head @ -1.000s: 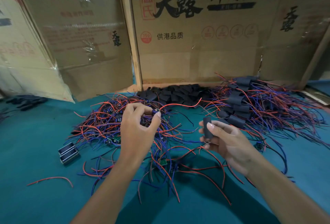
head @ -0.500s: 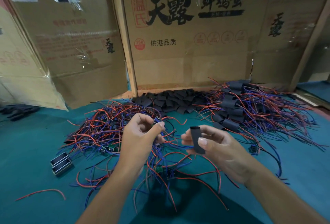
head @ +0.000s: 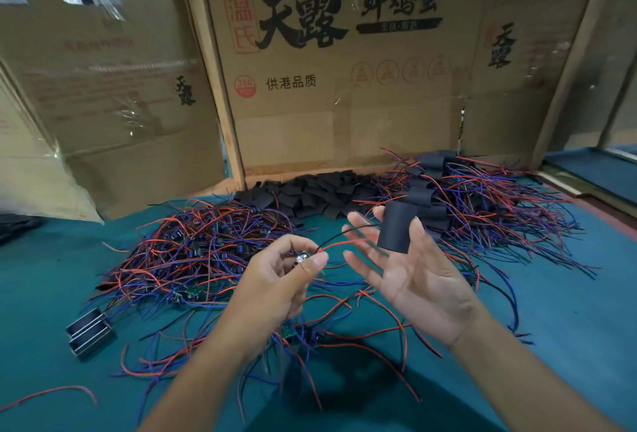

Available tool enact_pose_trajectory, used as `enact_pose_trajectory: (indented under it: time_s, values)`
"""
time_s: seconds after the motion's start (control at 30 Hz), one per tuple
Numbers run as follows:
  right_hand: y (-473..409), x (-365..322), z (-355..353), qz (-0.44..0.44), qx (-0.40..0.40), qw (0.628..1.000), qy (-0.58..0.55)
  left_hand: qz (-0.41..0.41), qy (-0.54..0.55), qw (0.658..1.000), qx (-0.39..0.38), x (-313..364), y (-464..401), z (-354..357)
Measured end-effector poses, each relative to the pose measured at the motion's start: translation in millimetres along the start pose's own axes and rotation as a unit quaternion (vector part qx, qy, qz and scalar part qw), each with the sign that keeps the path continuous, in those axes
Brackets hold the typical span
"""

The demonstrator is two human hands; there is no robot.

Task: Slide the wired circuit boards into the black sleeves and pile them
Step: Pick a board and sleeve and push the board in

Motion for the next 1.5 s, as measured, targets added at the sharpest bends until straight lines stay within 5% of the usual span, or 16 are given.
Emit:
enact_pose_trajectory:
  time_s: [0.2, 0.63, 0.73, 0.83, 0.97, 1.5]
  values:
    - [0, -9, -9, -0.024, 0.031, 0.997, 0.060, 0.040, -0.151, 0.987, -0.030, 10, 4, -4]
    - [1, -22, -20, -0.058, 0.028, 0.984, 0.166, 0.092, -0.215, 0.972, 0.007, 23, 3, -25]
    - [3, -42, -33, -0.131, 0.102, 0.899, 0.406, 0.089, -0.185, 0.978, 0.045, 23, 1, -40]
    - [4, -49, -43, -0.185, 0.138, 0.707, 0.669, 0.086, -0.155, 0.983, 0.051, 24, 0, -46]
    - [2, -36, -42, -0.219, 0.081, 0.633, 0.738, 0.085, -0.122, 0.988, 0.027, 23, 1, -44]
    - [5, -33, -34, -0.199, 0.049, 0.630, 0.749, 0.108, -0.155, 0.982, 0.003, 19, -1, -43]
Point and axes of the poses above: each hand's wrist, its own y-axis away from the middle knuckle, its own z-axis out of the palm, x = y × z, the point moved 2 cm from there along -y, towards the middle knuckle, and after that the axes turned 3 degrees about x, right-handed, at the moved point
